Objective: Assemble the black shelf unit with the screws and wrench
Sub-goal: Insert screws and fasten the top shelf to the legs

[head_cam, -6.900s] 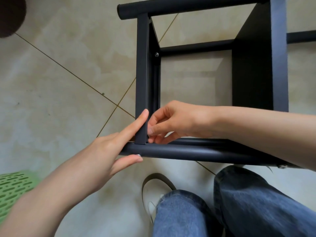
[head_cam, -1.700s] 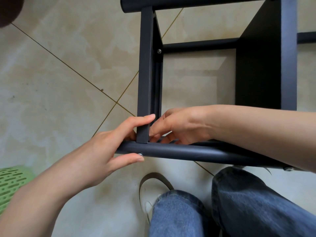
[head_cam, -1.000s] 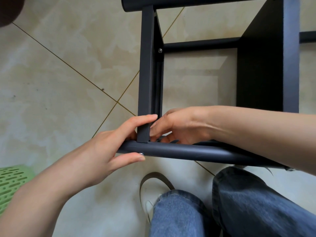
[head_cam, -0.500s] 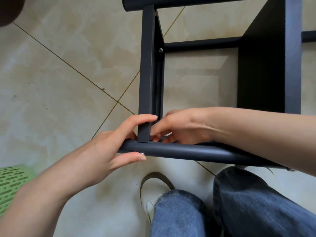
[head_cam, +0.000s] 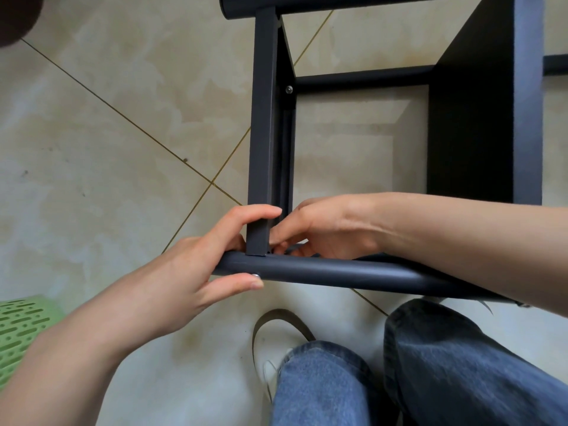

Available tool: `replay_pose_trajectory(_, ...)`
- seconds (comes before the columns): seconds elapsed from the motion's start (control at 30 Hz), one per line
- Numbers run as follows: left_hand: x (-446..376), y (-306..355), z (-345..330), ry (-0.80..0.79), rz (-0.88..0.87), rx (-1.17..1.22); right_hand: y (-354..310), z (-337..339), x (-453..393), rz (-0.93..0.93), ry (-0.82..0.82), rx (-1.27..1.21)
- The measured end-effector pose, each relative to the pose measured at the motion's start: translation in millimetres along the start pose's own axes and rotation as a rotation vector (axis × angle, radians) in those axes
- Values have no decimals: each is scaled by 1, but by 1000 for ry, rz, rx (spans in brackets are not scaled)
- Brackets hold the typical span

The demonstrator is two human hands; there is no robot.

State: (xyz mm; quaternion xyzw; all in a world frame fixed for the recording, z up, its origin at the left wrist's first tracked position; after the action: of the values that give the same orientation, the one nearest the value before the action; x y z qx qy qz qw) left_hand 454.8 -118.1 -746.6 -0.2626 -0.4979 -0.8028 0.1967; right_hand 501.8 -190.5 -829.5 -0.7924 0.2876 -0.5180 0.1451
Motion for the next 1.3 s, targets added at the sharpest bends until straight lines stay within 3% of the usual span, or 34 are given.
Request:
replay_pose_trajectory(0.13,0,-1,0,1,-5,11,0,6,-3,-6,69,52)
replay_pose_trajectory(0.43,-1,-2,1,2,-4,36,-1,1,1,12,-20,-26)
replay_pose_trajectory(0.67,0,-2,1,4,6,36,-3,9,-1,28,69,68)
replay_pose_trajectory(0.9,-1,-2,0,-4,18,32,-3,1,3,24,-30,9)
replay_pose_trajectory(1.13,0,-1,-1,-11,24,34,-4,9,0,-19,109,83)
replay_pose_trajectory(1.3,1,-1,-1,-4,13,45,-1,9,2,-95,99,126)
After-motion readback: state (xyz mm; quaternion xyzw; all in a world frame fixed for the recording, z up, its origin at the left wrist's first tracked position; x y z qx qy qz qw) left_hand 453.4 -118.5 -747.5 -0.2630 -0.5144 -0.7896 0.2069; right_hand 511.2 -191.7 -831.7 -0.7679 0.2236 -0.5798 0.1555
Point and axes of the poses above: each hand's wrist, its own x-axis away from the middle knuckle, its own z-axis out of the back of the hand, y = z × x, the point moved 10 cm from there along -x, towards the middle knuckle, and after that the axes turned 11 degrees about x, right-handed, at the moved point
